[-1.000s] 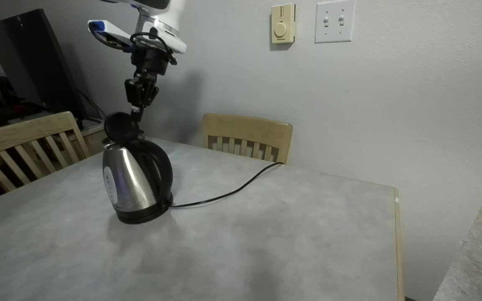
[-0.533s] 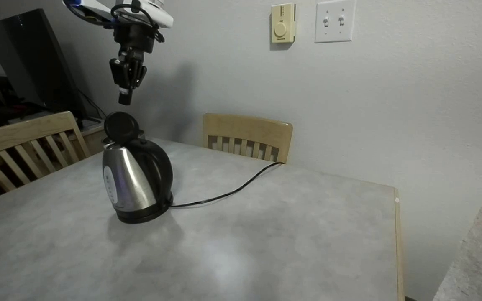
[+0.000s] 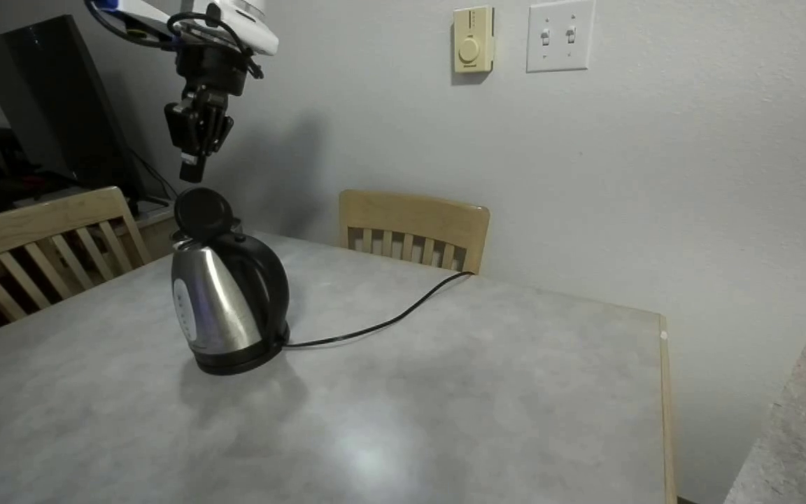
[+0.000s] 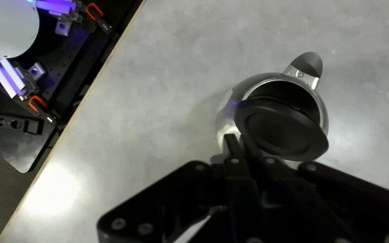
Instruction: Open the electric kettle
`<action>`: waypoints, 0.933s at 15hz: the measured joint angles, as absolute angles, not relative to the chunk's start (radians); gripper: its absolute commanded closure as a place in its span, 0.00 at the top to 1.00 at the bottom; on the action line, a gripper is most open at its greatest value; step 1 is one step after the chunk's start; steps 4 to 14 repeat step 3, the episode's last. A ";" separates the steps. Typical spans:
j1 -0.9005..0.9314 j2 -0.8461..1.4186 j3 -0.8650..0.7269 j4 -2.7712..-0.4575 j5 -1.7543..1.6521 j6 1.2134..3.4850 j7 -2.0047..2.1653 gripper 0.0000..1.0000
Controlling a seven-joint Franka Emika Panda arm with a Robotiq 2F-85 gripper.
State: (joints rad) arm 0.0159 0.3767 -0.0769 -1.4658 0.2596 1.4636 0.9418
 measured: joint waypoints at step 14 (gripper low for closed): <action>0.017 0.376 -0.077 -1.468 0.259 1.464 0.942 0.32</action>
